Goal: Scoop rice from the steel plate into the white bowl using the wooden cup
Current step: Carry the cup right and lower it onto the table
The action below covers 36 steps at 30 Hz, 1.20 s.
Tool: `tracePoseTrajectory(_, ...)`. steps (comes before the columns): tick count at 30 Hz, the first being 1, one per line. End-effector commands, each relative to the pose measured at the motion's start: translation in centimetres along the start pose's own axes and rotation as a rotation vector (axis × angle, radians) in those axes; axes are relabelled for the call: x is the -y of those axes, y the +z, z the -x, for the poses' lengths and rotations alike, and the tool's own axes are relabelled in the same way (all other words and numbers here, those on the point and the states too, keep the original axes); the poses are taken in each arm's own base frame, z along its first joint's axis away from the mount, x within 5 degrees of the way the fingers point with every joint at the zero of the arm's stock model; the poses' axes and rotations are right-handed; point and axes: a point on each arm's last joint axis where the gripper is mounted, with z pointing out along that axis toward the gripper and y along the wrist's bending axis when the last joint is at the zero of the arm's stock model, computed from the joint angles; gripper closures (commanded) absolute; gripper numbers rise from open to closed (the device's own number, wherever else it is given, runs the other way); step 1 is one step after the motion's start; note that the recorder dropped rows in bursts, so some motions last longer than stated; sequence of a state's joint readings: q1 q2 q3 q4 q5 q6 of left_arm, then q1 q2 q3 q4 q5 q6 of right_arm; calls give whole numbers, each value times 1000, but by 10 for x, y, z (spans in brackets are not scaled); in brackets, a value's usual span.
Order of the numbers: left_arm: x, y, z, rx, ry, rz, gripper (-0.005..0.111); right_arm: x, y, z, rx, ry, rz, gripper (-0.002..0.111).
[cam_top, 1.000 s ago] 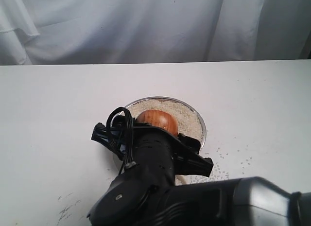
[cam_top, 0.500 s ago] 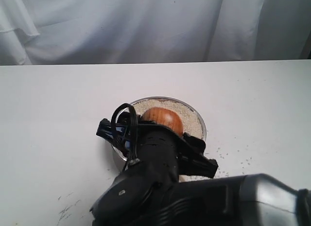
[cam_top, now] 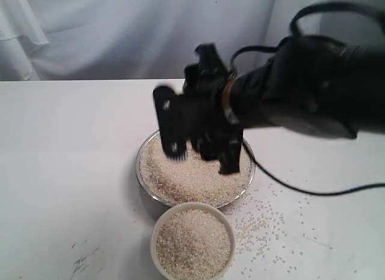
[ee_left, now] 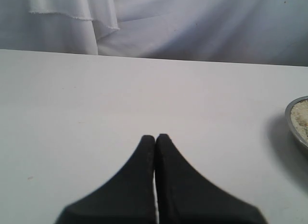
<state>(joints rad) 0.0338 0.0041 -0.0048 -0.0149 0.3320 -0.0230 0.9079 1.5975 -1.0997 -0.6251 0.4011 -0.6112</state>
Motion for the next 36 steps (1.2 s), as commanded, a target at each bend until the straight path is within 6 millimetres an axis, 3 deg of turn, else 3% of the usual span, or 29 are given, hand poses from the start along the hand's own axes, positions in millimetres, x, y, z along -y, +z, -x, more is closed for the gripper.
tracePoseTrajectory(1,0,0,0,13,0,2,107,47,-10,-37,217,570,-233,108)
tracePoseTrajectory(5,0,0,0,13,0,2,107,65,-13,-74,250,836,-347,108)
tracePoseTrajectory(9,0,0,0,13,0,2,107,64,-13,-105,343,1087,-507,108)
tracePoseTrajectory(13,0,0,0,13,0,2,107,44,-12,-139,417,1295,-659,108)
tracePoseTrajectory(17,0,0,0,13,0,2,107,12,5,-167,339,1399,-643,108)
tracePoseTrajectory(27,0,0,0,13,0,2,107,-27,64,-187,376,1476,-600,108)
tracePoseTrajectory(36,0,0,0,13,0,2,107,-70,109,-196,250,1527,-484,108)
